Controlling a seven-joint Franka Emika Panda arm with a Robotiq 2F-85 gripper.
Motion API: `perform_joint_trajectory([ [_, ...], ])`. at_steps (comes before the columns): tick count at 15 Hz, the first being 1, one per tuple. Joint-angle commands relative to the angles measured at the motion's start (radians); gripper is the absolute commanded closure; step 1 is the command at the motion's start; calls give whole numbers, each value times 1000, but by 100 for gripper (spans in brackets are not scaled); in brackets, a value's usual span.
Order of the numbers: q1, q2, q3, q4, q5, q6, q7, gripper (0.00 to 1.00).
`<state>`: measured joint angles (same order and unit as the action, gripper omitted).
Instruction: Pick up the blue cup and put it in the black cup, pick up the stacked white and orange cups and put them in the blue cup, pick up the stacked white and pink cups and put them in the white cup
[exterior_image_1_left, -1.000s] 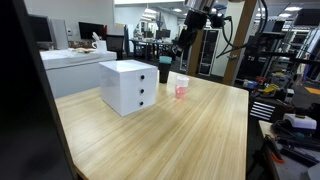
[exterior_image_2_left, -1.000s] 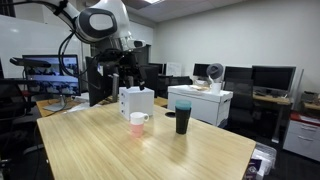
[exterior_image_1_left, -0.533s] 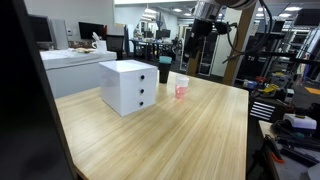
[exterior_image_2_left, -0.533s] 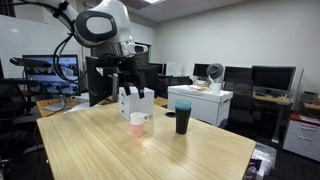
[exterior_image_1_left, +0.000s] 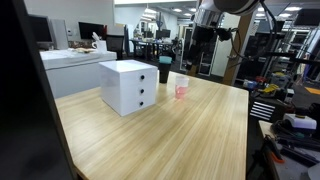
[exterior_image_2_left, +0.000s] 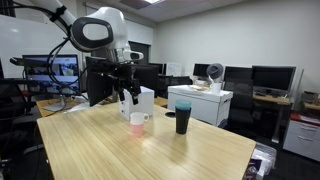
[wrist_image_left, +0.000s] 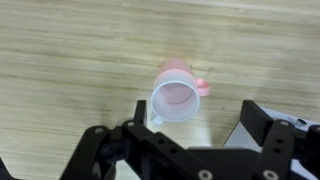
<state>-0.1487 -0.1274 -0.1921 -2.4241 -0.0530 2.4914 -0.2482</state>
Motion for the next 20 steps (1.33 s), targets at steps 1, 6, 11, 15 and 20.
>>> perform_joint_trajectory([
  [1, 6, -48, 3, -19, 8, -22, -58, 0],
  [6, 22, -68, 10, 50, 2, -58, -57, 0],
  [11, 27, -106, 10, 63, 2, -93, -61, 0],
  [15, 27, -105, 10, 62, 2, -93, -61, 0],
  [20, 10, 28, 0, 70, -5, -23, -28, 0],
])
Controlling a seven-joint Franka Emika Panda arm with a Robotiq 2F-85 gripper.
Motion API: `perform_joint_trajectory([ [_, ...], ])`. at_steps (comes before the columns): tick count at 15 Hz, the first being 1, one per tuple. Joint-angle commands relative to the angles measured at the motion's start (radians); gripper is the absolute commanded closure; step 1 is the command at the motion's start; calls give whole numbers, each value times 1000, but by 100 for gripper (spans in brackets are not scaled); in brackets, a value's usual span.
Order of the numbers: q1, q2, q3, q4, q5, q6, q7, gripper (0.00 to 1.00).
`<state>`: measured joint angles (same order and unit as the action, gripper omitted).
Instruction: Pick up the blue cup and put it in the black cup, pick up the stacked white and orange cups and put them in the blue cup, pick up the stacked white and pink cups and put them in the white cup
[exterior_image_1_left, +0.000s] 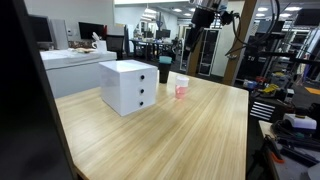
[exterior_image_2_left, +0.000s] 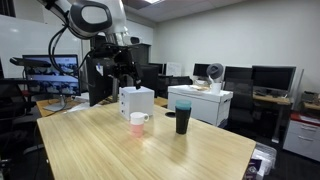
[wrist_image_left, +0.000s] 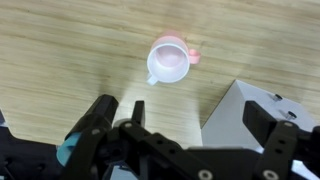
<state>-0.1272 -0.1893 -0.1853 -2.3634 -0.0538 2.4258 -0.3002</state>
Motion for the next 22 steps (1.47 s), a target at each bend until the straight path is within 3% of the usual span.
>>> perform_joint_trajectory([
  [1, -18, 135, -12, 7, -4, 87, 33, 0],
  [6, -22, 282, -3, 40, 5, 114, 74, 0],
  [13, -16, 275, 25, 62, -19, 108, 99, 0],
  [22, -24, 294, 13, 72, -26, 51, 141, 0],
])
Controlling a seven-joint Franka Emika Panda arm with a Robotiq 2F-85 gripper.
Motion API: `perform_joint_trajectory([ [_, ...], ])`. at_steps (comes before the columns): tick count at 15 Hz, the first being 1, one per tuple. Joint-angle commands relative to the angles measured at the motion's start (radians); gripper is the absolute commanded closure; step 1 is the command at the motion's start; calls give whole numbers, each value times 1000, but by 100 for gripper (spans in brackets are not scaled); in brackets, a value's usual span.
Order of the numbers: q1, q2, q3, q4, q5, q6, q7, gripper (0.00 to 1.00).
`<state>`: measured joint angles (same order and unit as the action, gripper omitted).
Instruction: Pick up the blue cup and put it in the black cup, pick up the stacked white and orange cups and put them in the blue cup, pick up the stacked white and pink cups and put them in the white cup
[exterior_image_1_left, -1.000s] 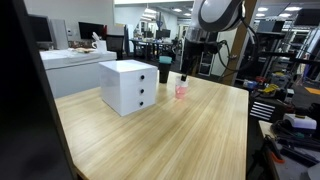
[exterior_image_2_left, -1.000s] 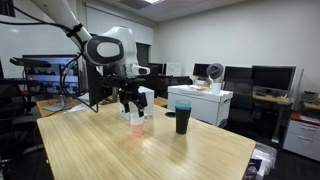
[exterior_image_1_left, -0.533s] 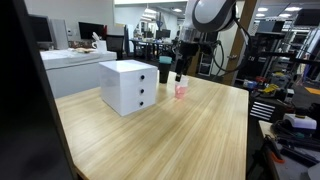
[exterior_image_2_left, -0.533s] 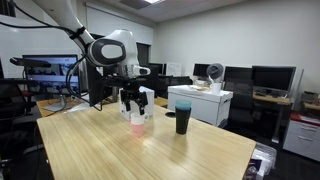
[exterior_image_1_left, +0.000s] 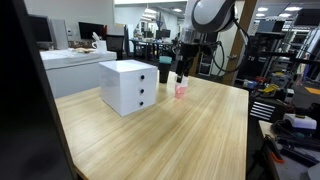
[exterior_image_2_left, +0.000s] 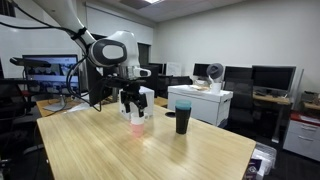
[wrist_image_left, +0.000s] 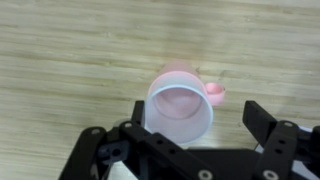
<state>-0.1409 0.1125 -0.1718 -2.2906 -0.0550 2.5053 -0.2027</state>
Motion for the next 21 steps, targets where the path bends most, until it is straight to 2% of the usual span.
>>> perform_joint_trajectory([
  [1, -11, -12, -4, -2, -25, -31, 51, 0],
  [9, -10, 15, -13, 3, -35, -43, 55, 0],
  [21, -3, 121, -10, 58, -128, 37, 67, 0],
])
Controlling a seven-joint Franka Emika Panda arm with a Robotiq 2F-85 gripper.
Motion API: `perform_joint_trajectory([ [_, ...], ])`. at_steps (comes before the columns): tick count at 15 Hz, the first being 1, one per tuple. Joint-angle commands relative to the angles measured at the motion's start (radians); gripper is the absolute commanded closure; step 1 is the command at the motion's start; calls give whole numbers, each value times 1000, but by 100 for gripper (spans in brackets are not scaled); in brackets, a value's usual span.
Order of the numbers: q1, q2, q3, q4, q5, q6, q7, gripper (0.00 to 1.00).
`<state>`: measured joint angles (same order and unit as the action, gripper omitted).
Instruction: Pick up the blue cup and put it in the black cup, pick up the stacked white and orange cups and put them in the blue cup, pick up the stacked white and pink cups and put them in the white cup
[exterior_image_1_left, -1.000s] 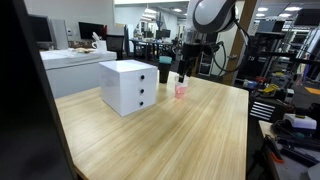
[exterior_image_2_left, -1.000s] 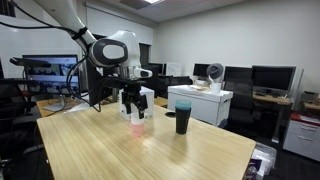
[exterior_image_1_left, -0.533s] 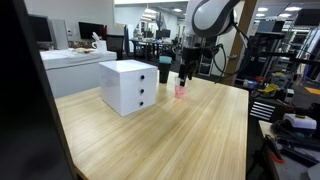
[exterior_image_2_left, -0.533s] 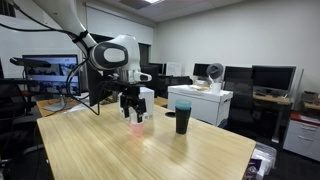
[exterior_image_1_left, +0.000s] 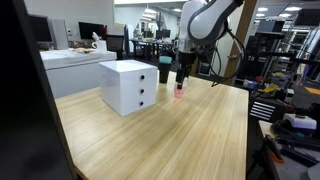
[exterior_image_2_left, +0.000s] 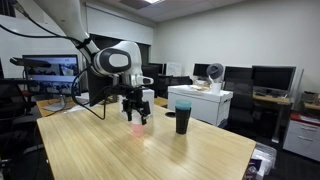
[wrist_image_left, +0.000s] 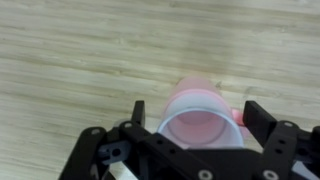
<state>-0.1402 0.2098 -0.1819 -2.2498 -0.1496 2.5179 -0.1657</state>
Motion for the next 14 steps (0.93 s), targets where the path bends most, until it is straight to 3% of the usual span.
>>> perform_joint_trajectory([
  [1, -4, 29, 1, 20, -33, 25, 29, 0],
  [4, -5, 43, 1, 28, -35, 26, 27, 0],
  [5, -5, 47, 1, 29, -35, 26, 26, 21],
  [10, -3, 53, 0, 31, -46, 29, 23, 55],
  [14, -3, 27, 4, 26, -43, -4, 13, 56],
])
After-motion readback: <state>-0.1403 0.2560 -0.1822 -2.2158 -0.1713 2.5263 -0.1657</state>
